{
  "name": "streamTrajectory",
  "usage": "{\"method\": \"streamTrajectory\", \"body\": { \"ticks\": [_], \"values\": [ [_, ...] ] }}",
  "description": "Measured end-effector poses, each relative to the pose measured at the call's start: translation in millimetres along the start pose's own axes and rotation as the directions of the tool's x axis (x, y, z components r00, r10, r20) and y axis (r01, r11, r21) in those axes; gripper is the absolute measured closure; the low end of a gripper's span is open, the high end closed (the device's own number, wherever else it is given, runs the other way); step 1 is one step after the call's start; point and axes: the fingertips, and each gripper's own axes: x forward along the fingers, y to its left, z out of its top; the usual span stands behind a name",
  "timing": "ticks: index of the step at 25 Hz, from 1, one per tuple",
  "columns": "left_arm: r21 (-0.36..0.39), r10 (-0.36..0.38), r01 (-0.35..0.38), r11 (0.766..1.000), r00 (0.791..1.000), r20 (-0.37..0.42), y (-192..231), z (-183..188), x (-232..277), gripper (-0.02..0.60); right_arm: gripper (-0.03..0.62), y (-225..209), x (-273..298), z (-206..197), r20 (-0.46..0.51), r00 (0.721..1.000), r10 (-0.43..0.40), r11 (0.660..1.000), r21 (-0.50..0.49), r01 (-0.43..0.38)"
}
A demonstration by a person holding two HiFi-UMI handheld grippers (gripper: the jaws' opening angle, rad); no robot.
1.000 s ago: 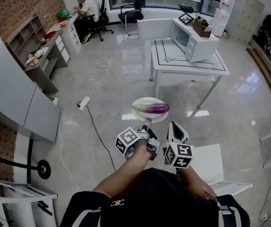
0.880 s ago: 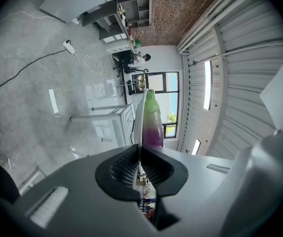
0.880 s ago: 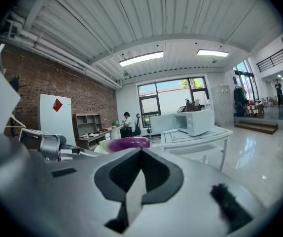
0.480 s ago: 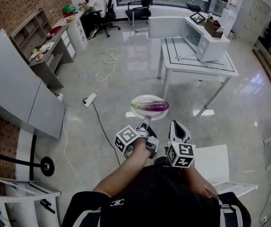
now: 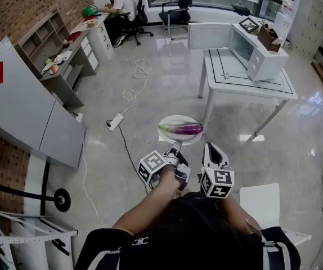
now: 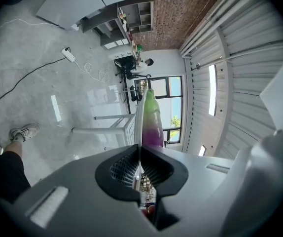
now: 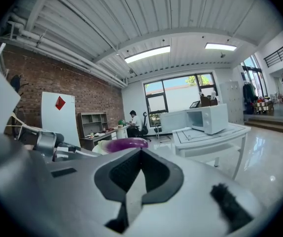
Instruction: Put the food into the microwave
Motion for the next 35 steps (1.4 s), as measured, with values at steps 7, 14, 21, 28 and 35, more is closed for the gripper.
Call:
{"method": "streamTrajectory", "body": {
  "ticks": [7,14,21,28,35],
  "values": [
    [0.001,0.018,-0.018,1.000,1.000,-0.006,-7.4,34.7,56.2,0.558,0.594,-11.5,69.8,18.2,-0.013,1.000,0.021,1.000,0.002,-0.021],
    [0.007,0.029,-0.029,1.000,0.999,-0.016,-20.8,74.0,121.9,0.558,0.594,-35.1,140.2,43.3,-0.010,1.000,0.008,1.000,0.012,-0.007],
    [0.024,0.014,-0.014,1.000,1.000,-0.022,-40.2,114.1,194.4,0.558,0.594,-76.2,214.8,77.6,0.028,0.999,-0.037,0.999,0.022,0.036],
    [0.027,-0.017,0.017,0.999,1.000,-0.017,-53.3,140.2,250.9,0.558,0.594,-96.8,270.3,91.9,0.036,0.999,-0.038,0.999,0.009,0.037],
    [0.010,-0.009,0.010,1.000,1.000,-0.015,-49.6,155.6,284.9,0.558,0.594,-110.2,298.5,88.1,0.006,0.999,-0.037,0.999,-0.001,0.037]
  ]
}}
